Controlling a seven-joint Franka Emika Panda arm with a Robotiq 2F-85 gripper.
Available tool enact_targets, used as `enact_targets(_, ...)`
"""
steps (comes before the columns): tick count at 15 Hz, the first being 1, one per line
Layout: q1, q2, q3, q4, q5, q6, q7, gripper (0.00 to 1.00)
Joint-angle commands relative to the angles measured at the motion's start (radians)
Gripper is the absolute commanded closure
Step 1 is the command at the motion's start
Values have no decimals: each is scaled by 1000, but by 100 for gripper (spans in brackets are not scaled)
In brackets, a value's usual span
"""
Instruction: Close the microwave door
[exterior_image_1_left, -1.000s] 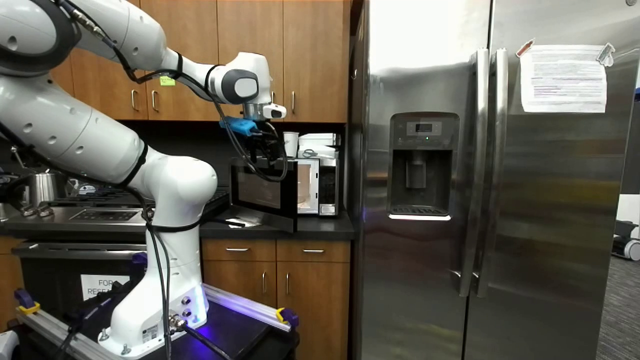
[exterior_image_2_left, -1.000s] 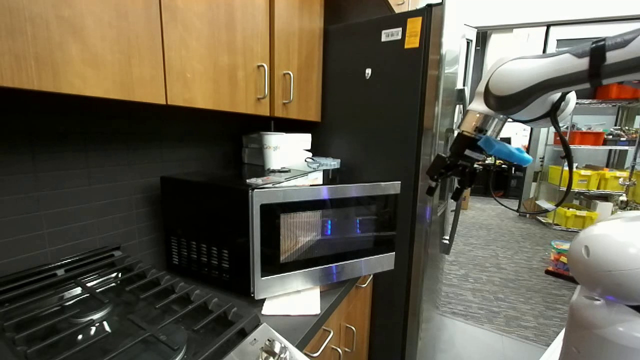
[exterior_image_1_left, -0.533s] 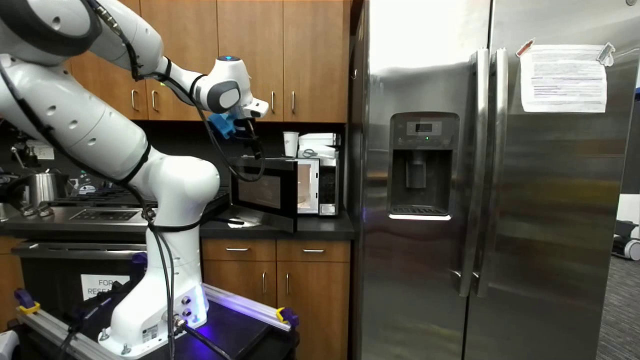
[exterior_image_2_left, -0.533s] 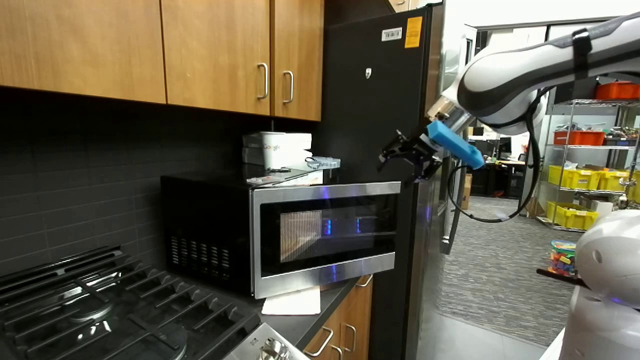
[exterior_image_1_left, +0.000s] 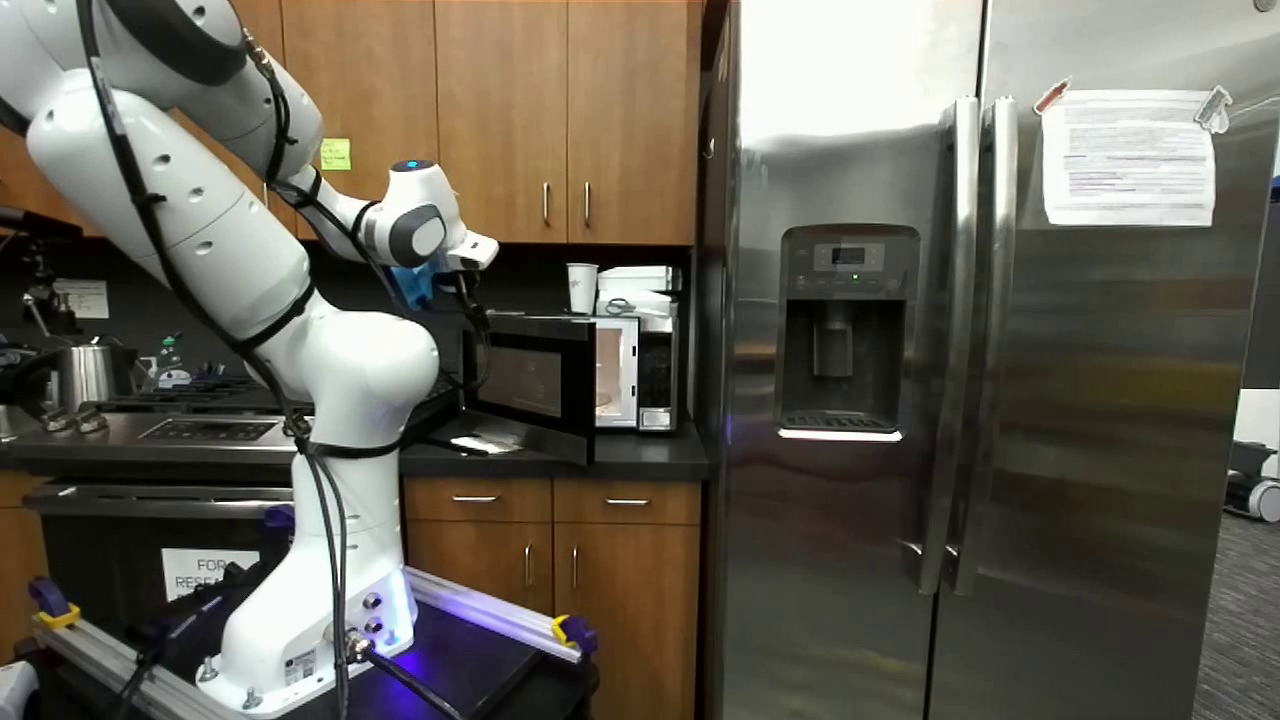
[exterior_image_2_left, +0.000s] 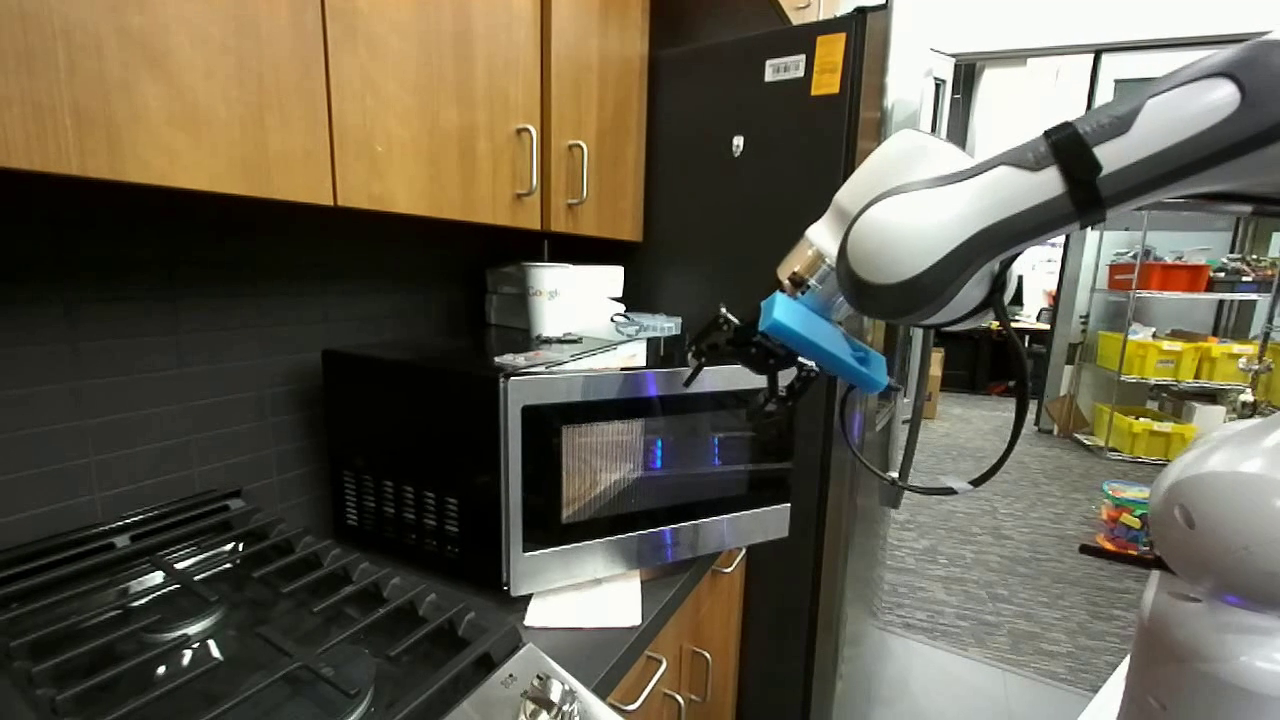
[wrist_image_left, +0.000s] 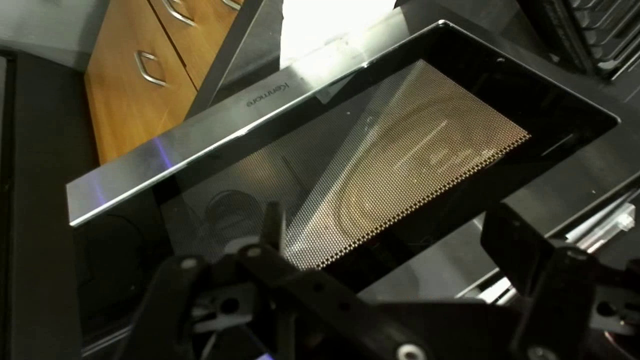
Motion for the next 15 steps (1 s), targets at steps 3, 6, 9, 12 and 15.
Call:
enact_targets(3,-219,-12,243,1,-11,-4,123,0)
enact_targets(6,-325,-17,361,5,0,-22,146,0)
enact_targets(9,-432,-33,466,6,14,-51,163,26)
enact_targets(12,-530,-56,565,9,28,-66,196,46)
enact_targets(15,-598,-78,618,13,46,-83,212,72)
